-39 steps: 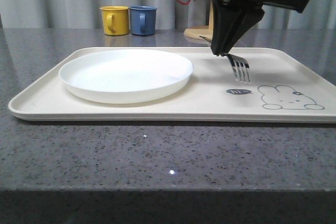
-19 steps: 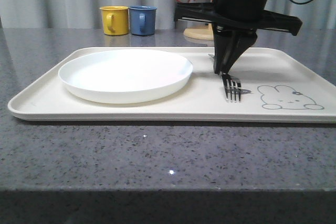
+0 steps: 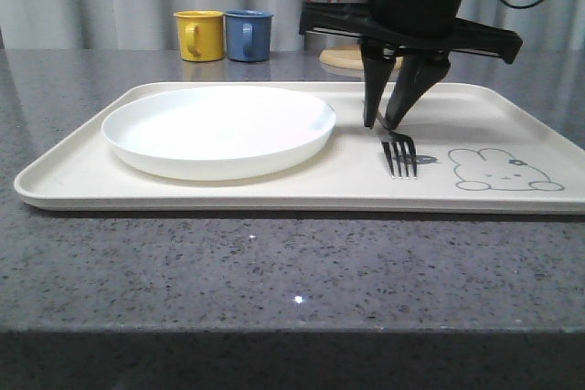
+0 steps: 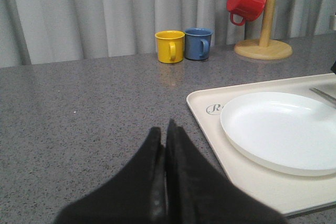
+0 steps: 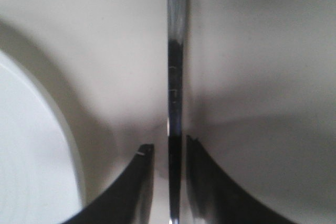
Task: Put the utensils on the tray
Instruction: 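Lower the fork onto the tray beside the plate and release, then grasp the steel chopsticks with the right gripper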
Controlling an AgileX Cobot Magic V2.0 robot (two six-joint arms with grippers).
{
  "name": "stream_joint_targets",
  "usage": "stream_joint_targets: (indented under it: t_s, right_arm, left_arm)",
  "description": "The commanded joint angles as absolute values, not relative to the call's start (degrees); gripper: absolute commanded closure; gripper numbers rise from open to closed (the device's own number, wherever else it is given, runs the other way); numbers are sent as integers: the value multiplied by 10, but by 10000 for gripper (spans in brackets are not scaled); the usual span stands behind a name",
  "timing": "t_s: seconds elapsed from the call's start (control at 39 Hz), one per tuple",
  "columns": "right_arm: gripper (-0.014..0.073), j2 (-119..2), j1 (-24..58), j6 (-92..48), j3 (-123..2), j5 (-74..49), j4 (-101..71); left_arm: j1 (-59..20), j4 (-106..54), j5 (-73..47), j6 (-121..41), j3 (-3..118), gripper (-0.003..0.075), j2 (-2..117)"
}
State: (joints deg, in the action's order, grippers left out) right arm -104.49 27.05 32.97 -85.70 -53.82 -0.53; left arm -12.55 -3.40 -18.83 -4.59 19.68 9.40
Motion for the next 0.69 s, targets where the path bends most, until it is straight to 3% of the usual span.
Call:
stream_joint_targets:
  t_s: [0.0,0.13,0.33,0.67]
  right_arm:
    - [270,-1015,269,330,-877,-528,-5]
    - [176,-1011,267,317,-900,-573,4]
    - [172,-1011,233,212,-1000,-762,34]
    - [172,-970,156,105,-979,-767,47]
  left_arm:
    - [-125,-39,-144,-41,212,739,99]
    - [-125,-39,-144,-41,212,739,99]
    - [-125,-39,-144,-41,212,739,99]
    - [-125,-39,-144,-41,212,739,99]
